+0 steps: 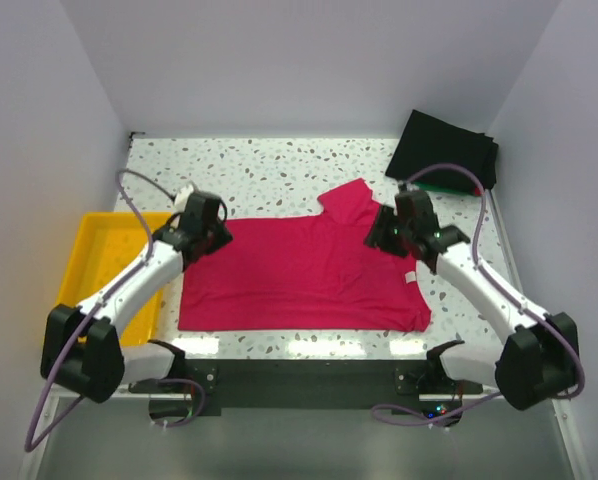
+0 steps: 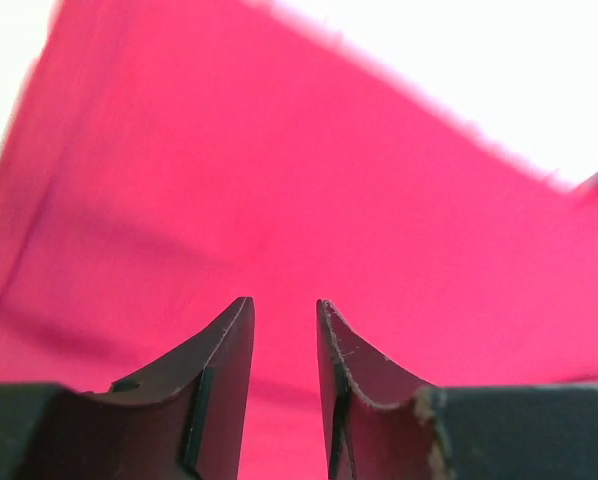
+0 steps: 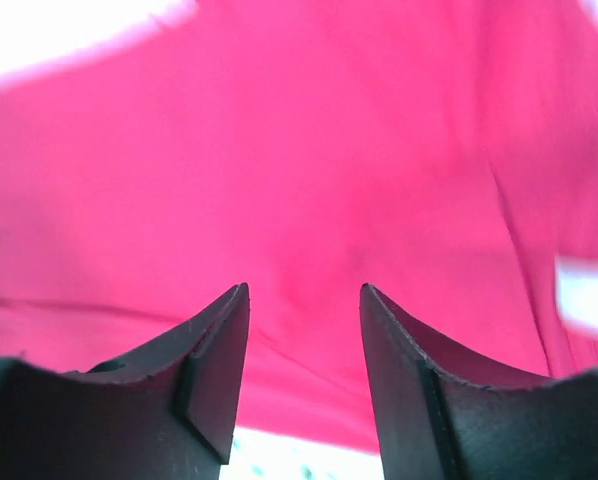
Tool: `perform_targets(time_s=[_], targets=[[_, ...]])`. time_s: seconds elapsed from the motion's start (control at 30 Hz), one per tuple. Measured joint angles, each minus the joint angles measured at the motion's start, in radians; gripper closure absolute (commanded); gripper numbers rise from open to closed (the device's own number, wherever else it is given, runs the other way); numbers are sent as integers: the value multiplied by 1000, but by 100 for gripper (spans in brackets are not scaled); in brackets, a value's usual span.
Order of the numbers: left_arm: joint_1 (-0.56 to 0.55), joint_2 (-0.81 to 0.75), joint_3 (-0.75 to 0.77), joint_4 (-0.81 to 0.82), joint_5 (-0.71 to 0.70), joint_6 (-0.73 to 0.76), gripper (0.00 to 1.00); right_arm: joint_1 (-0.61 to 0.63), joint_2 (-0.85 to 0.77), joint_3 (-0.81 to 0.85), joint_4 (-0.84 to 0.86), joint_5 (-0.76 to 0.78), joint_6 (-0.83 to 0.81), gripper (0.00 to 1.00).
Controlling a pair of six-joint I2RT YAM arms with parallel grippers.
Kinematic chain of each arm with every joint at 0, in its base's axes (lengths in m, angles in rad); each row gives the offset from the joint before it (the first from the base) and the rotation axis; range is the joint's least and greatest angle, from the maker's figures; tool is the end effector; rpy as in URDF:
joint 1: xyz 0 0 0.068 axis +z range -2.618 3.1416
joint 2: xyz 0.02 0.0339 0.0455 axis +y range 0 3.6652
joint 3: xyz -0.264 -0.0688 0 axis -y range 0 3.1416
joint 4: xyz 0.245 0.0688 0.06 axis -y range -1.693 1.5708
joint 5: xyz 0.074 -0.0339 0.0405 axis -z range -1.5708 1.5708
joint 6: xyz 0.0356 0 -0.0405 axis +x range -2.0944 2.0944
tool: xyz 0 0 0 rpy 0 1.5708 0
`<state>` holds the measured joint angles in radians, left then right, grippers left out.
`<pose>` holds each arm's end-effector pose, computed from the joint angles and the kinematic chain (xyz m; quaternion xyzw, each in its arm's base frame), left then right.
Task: Fold and stack the t-shirts
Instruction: Fold the tshirt
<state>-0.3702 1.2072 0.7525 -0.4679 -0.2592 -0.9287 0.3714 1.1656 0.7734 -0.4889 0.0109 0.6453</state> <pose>0.2252 -0.0776 0.2201 -0.2987 0.8922 -0.0934 0.3256 0.2191 0.0849 0.2334 0.1303 0.9321 0.1601 0.2978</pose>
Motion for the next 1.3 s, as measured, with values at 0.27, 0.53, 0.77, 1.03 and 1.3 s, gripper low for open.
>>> perform_targets(time_s=[0.27, 0.53, 0.77, 1.03, 1.3], targets=[[198, 389, 512, 7, -88, 90, 65, -69, 426, 621, 118, -71, -130, 48], [244, 698, 643, -82, -151, 138, 65, -128, 699, 772, 129, -142, -177, 47], [244, 777, 682, -124, -174, 137, 65, -125, 787, 835, 124, -158, -227, 47], [244, 777, 684, -139, -194, 127, 65, -125, 832, 855, 124, -161, -247, 47], [244, 809, 684, -142, -209, 119, 65, -127, 883, 867, 121, -164, -249, 47]])
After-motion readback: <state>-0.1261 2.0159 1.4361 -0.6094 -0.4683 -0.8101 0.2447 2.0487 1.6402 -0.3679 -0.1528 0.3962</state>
